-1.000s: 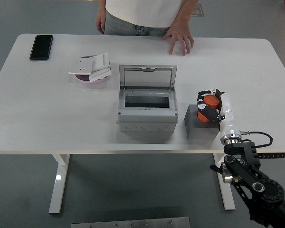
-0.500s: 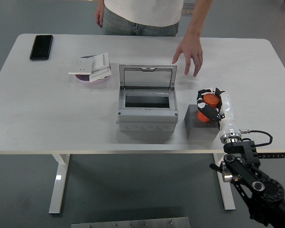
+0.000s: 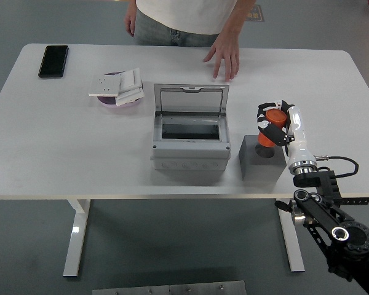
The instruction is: Fetch the battery,place it into the box,close the lid of the box
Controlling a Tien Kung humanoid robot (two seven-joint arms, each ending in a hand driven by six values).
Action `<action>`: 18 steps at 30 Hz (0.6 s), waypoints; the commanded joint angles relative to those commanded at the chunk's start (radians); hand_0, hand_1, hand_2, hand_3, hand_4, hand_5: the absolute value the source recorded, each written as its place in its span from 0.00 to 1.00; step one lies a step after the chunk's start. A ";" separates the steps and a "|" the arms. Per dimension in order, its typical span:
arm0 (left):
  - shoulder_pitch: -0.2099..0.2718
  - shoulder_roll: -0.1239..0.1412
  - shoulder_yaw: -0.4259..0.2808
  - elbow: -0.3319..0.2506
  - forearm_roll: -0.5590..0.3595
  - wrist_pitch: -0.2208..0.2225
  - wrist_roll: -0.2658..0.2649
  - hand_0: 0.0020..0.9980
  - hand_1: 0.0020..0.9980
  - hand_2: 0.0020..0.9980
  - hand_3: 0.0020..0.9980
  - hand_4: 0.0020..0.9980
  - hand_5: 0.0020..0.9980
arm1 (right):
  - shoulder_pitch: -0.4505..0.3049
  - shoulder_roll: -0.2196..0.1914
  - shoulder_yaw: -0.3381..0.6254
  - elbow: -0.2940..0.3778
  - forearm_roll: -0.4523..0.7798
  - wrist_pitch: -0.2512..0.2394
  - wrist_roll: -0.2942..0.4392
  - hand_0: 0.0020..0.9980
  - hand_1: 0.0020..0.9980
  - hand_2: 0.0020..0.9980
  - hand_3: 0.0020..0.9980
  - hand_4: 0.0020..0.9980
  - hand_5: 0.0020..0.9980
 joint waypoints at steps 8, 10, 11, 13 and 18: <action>-0.001 0.006 0.007 0.001 -0.017 0.000 -0.006 0.58 0.75 0.59 0.55 0.56 0.06 | 0.052 -0.063 0.008 0.093 -0.112 0.027 -0.119 0.30 0.32 0.35 0.35 0.31 0.00; -0.001 0.006 0.009 0.001 -0.020 0.000 -0.008 0.58 0.75 0.59 0.55 0.56 0.06 | 0.061 -0.074 0.008 0.109 -0.148 0.035 -0.150 0.30 0.32 0.35 0.35 0.31 0.00; -0.001 0.006 0.010 0.001 -0.022 0.000 -0.008 0.58 0.75 0.59 0.55 0.56 0.06 | 0.065 -0.079 0.007 0.118 -0.170 0.040 -0.170 0.27 0.27 0.33 0.34 0.23 0.00; 0.001 0.006 0.012 0.001 -0.026 0.000 -0.010 0.58 0.75 0.59 0.55 0.56 0.06 | 0.070 -0.087 0.004 0.133 -0.215 0.051 -0.207 0.27 0.27 0.33 0.34 0.23 0.00; 0.001 0.008 0.011 0.001 -0.030 0.002 -0.009 0.58 0.75 0.59 0.55 0.56 0.06 | 0.083 -0.094 -0.010 0.165 -0.320 0.075 -0.281 0.24 0.25 0.32 0.33 0.20 0.00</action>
